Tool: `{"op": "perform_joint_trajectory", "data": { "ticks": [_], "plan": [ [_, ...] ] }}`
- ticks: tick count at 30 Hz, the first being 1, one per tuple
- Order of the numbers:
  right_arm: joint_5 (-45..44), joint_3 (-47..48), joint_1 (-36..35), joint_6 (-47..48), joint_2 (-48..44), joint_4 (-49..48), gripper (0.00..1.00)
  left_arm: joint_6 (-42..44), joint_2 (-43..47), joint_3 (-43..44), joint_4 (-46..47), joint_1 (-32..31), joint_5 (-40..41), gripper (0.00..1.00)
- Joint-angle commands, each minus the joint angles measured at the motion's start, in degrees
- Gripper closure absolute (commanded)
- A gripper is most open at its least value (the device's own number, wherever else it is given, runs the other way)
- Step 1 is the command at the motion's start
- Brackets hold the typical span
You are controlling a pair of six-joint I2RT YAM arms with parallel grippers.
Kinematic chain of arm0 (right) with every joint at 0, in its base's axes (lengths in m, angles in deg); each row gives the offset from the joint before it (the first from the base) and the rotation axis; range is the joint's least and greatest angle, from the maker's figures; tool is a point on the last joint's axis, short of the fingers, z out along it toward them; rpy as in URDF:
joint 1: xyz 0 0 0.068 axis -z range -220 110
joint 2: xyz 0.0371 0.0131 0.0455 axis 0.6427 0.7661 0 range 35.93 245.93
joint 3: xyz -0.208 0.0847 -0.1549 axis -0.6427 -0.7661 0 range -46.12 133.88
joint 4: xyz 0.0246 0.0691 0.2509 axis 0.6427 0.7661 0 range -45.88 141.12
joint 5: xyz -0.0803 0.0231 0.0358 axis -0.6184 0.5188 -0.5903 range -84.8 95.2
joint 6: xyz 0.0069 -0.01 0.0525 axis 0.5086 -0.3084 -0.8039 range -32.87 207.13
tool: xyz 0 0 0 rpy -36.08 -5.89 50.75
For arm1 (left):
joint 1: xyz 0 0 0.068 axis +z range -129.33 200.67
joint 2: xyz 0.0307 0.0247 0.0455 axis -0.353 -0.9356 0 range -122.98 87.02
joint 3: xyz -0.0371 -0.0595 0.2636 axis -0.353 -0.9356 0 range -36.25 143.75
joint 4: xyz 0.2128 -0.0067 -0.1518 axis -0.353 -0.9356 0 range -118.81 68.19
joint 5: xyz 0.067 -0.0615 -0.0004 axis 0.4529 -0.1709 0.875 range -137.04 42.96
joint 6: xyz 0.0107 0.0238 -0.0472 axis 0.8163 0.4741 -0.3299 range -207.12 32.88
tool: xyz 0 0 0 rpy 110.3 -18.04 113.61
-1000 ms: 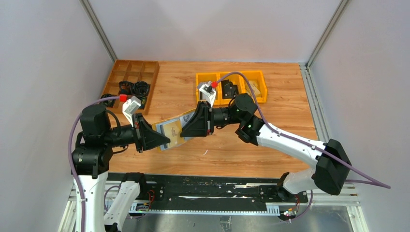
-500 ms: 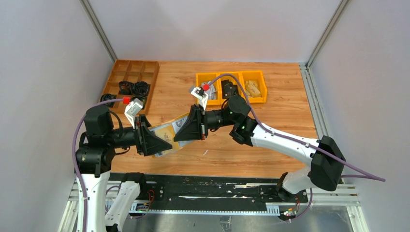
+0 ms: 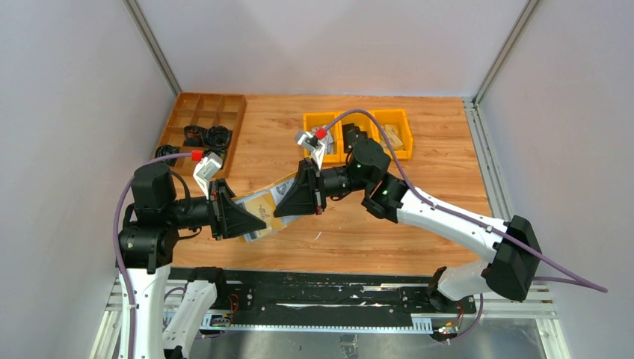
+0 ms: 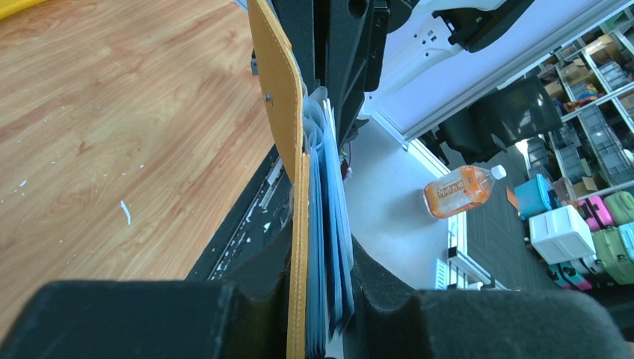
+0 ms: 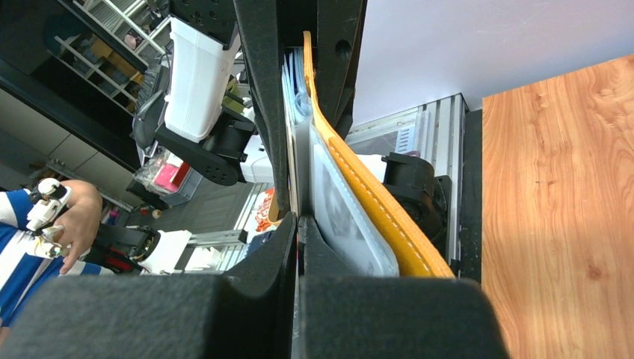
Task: Take the credit cards out of the card holder
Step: Remove the credit card from the card holder.
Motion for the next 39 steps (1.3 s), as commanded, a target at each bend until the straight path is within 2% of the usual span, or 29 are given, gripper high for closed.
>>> {"op": "perform_joint_trajectory", "data": {
  "ticks": [1, 6, 11, 13, 18, 22, 26, 29, 31, 34, 39],
  "plan": [
    [1.5, 1.8, 2.0, 4.1, -1.7, 5.2, 1.0, -0.8, 0.2, 2.1, -0.8, -0.2, -4.4, 0.79],
    [2.0, 1.3, 2.0, 5.9, -2.5, 7.9, 1.0, -0.9, -0.1, 2.8, -0.8, -0.2, -4.2, 0.83],
    [-0.4, 0.3, 2.0, 8.3, -4.6, 11.2, 1.0, -0.8, -0.4, 3.5, -0.8, -0.2, -3.4, 0.93],
    [-2.3, -1.6, 1.9, 6.2, -5.6, 7.9, 1.0, -0.6, -0.5, 3.6, -0.8, -0.2, -3.0, 0.94],
    [-9.6, -7.3, 0.9, -2.4, -6.0, -7.3, 1.0, -0.4, -0.8, 4.1, -0.9, -0.2, -2.1, 0.95],
    [-10.6, -7.5, 0.5, -5.3, -4.3, -10.8, 0.99, -0.6, -0.8, 4.5, -0.9, -0.2, -1.9, 0.96],
    [-9.0, -7.2, 0.5, -9.4, -2.7, -16.6, 0.75, -0.5, -0.5, 4.5, -0.9, -0.2, -1.6, 1.0],
    [-7.6, -6.8, 0.4, -12.6, -1.4, -20.7, 0.66, -0.2, -0.4, 4.5, -0.9, -0.2, -0.5, 1.0],
    [-6.6, -6.6, 0.4, -14.5, -0.2, -23.1, 0.64, -0.3, -0.6, 4.7, -0.9, -0.2, -0.1, 1.0],
    [-6.0, -6.2, 0.0, -14.2, 0.3, -23.0, 0.67, -0.2, -0.7, 4.9, -0.8, -0.2, 1.4, 1.0],
    [-6.1, -5.7, 0.1, -12.2, 0.1, -18.9, 0.91, 0.1, -0.8, 5.3, -0.8, -0.2, 3.0, 1.0]
  ]
}}
